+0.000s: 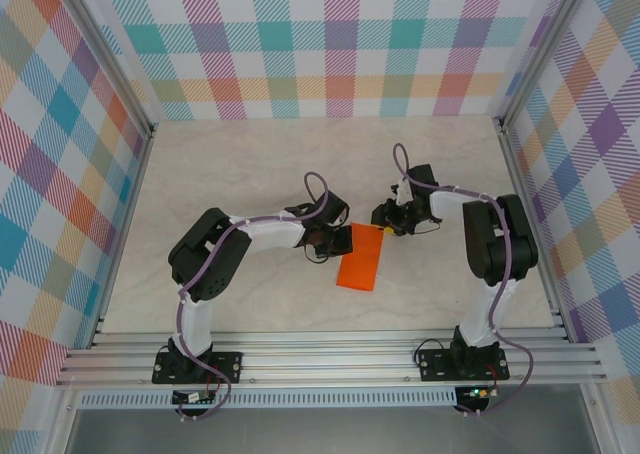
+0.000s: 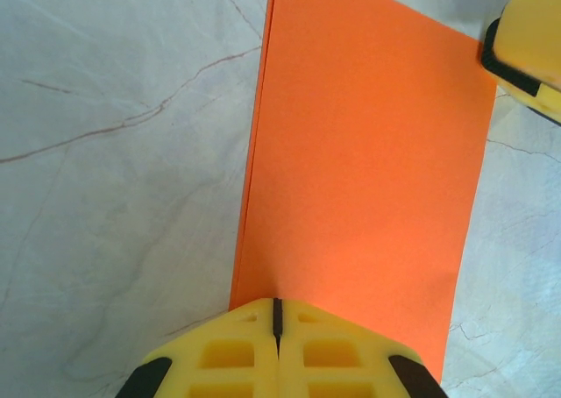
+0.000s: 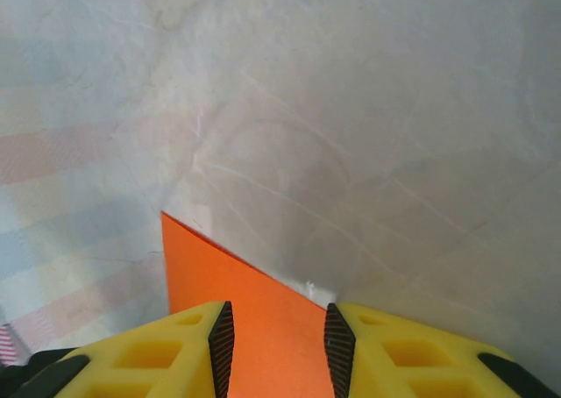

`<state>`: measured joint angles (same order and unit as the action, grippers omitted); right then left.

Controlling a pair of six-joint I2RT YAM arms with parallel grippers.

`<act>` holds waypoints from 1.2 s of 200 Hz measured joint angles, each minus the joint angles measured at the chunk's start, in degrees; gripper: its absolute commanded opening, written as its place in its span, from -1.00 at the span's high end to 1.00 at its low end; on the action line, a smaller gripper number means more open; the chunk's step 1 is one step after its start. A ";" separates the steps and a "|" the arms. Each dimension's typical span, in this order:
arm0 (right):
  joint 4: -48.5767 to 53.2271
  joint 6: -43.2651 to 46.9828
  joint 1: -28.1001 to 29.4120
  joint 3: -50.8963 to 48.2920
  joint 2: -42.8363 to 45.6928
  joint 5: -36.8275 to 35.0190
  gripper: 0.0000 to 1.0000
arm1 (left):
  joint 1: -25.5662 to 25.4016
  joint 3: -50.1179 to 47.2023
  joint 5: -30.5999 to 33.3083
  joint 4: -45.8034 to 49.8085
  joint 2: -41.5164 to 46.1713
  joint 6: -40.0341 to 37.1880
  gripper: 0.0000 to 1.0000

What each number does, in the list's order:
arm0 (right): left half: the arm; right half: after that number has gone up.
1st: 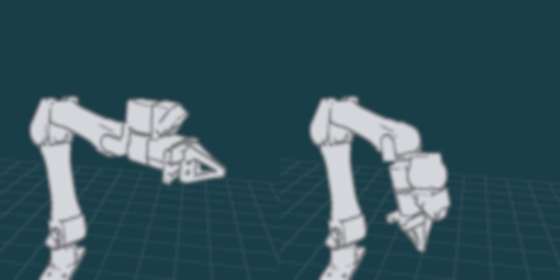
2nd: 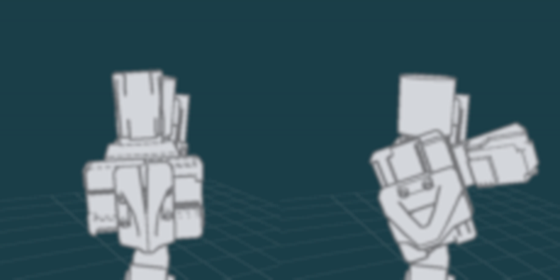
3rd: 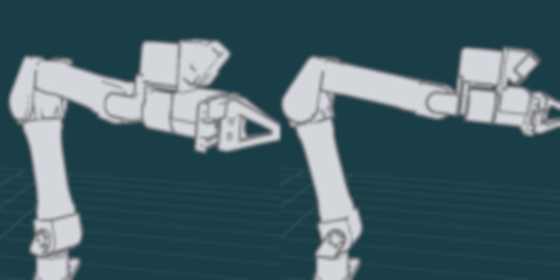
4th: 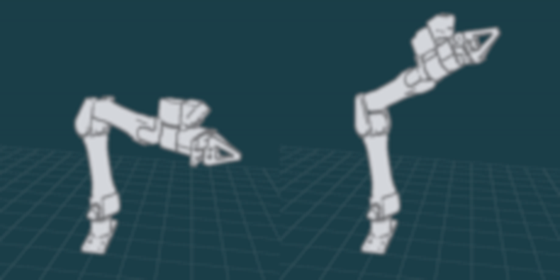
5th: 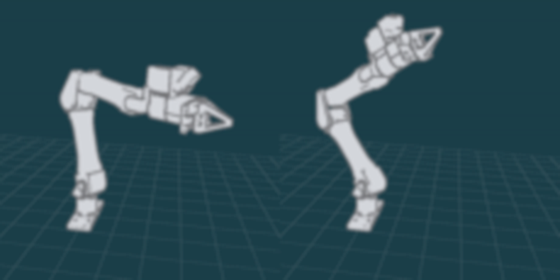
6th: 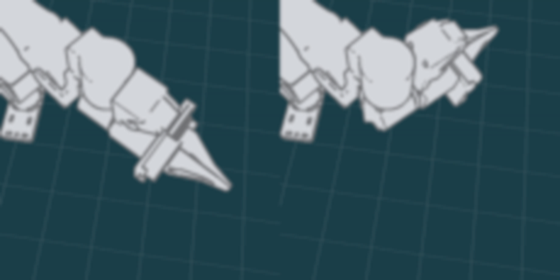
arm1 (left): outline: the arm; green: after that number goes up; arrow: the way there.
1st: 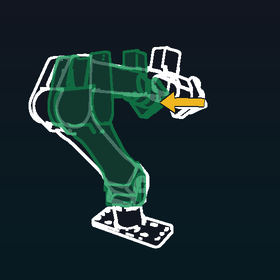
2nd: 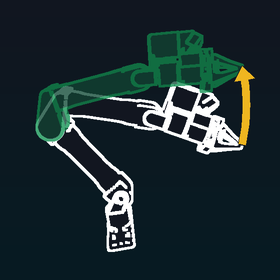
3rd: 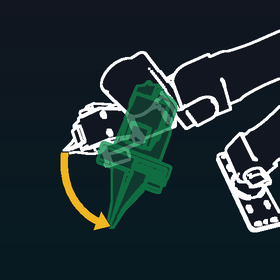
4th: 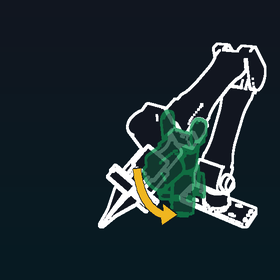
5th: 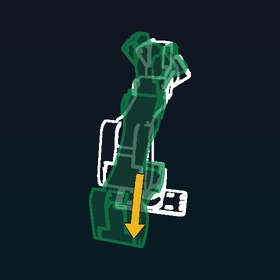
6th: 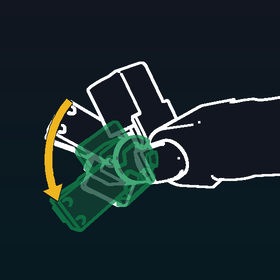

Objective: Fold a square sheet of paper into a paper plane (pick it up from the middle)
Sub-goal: Fold the square sheet of paper in half at the center of the table.

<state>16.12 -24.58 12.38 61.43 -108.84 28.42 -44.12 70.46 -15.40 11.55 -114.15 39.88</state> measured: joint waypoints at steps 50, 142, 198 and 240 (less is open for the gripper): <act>0.52 0.00 -0.11 0.42 0.11 -0.04 0.25 | 0.00 0.00 0.00 0.07 0.00 -0.33 1.00; 1.07 -0.44 -0.57 0.44 5.22 3.58 0.23 | 0.00 0.00 0.00 0.04 0.00 -0.31 1.00; 0.33 -1.99 -0.63 -1.46 0.48 2.71 0.23 | 0.00 0.00 0.00 0.09 0.00 -0.31 1.00; 1.84 -1.77 -0.68 -0.39 0.48 1.62 0.24 | 0.00 0.00 0.02 0.13 0.00 -0.31 1.00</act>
<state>17.96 -26.35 11.70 61.04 -108.36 30.04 -44.12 70.46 -15.38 11.68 -114.15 39.57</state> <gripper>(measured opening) 0.384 0.045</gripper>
